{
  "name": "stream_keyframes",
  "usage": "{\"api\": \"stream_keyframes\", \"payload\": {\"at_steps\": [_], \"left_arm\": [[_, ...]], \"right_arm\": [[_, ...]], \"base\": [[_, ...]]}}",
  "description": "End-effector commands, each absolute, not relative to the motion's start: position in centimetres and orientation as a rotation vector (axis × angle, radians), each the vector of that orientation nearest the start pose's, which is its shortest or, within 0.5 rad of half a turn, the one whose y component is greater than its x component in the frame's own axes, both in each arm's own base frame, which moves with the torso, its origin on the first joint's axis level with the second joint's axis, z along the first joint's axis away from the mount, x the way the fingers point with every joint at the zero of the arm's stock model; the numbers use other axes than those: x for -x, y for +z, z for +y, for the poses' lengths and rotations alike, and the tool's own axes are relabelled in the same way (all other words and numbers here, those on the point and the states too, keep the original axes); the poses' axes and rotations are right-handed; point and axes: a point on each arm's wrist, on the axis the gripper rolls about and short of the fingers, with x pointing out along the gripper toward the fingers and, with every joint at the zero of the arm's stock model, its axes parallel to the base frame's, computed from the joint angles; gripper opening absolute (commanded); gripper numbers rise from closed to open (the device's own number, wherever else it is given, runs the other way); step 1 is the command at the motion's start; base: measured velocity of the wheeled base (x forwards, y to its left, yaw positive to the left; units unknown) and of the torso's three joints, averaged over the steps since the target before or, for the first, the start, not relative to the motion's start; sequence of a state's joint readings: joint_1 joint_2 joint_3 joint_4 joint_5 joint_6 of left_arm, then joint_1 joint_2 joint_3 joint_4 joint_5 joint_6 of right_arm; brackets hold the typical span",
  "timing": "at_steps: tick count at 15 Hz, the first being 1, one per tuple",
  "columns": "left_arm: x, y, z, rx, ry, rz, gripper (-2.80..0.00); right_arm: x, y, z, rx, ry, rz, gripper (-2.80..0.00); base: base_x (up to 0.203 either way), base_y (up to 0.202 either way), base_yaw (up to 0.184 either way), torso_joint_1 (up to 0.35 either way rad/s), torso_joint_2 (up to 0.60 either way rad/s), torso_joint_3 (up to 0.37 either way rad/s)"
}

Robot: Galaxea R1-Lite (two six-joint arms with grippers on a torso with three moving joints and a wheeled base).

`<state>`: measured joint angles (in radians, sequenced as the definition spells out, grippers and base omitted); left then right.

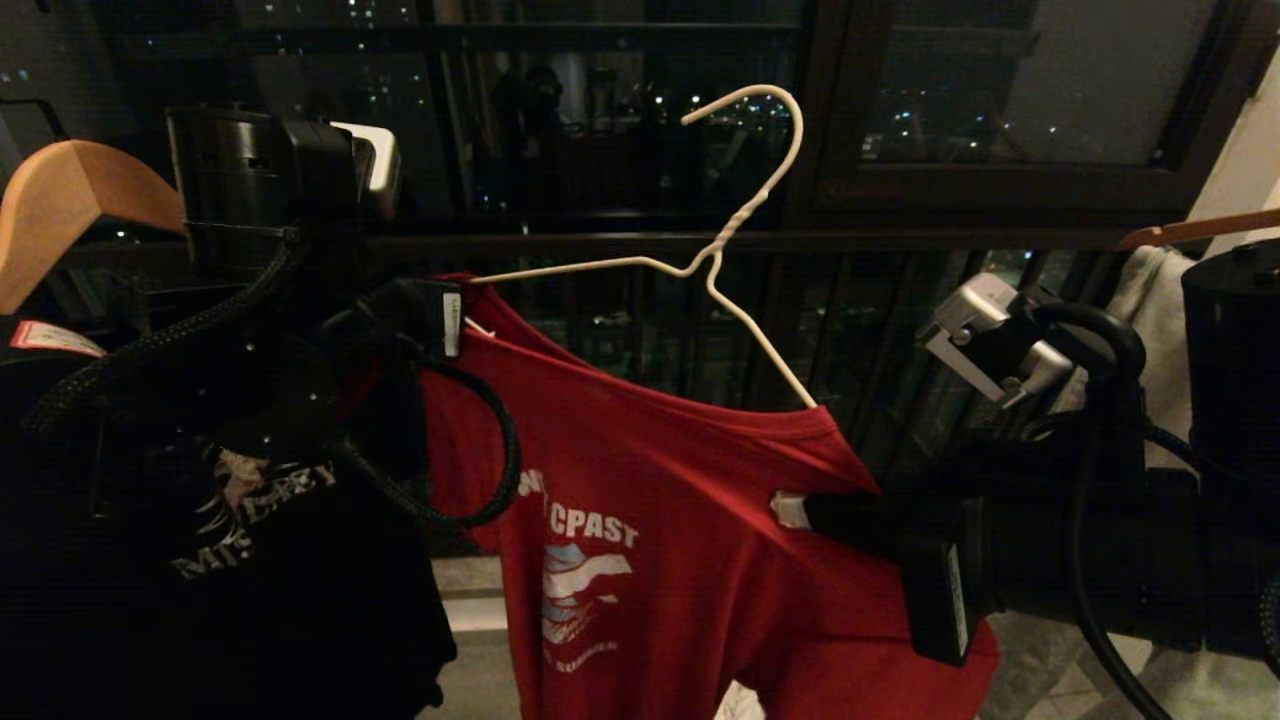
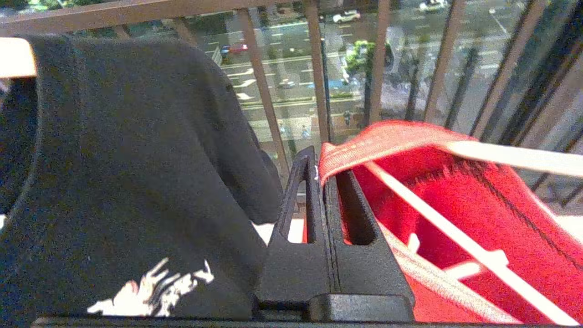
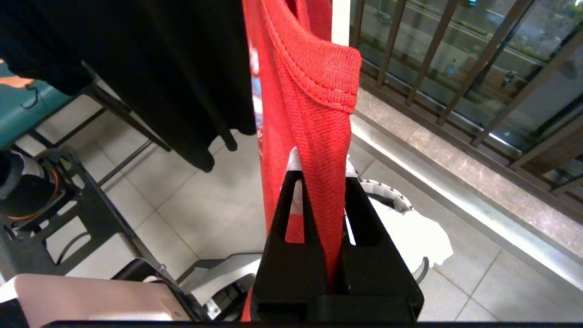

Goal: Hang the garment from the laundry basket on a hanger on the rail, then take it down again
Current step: Take the clothes off the clothes rack

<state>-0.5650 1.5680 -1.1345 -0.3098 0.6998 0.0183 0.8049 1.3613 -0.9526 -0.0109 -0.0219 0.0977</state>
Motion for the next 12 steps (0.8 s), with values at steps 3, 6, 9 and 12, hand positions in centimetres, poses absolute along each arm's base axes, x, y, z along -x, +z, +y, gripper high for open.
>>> {"api": "stream_keyframes", "payload": {"at_steps": [3, 6, 9, 12], "left_arm": [[-24.5, 28.1, -14.1, -0.113, 0.126, 0.122, -2.8], [-25.0, 29.1, -12.9, -0.092, 0.172, 0.111, -2.8], [-25.3, 30.6, -12.0, -0.031, 0.211, 0.029, -2.8], [-25.6, 30.7, -11.6, -0.032, 0.233, 0.022, -2.8]], "right_arm": [[-15.4, 25.5, 16.0, 0.068, 0.754, 0.403, -2.8], [-15.4, 25.6, 15.9, 0.069, 0.741, 0.398, -2.8], [-15.4, 25.5, 15.9, 0.07, 0.741, 0.4, -2.8], [-15.4, 25.5, 15.9, 0.07, 0.741, 0.4, -2.8]], "base": [[0.0, 0.0, 0.0, 0.0, 0.0, 0.0], [0.0, 0.0, 0.0, 0.0, 0.0, 0.0], [0.0, 0.0, 0.0, 0.0, 0.0, 0.0], [0.0, 0.0, 0.0, 0.0, 0.0, 0.0]]}}
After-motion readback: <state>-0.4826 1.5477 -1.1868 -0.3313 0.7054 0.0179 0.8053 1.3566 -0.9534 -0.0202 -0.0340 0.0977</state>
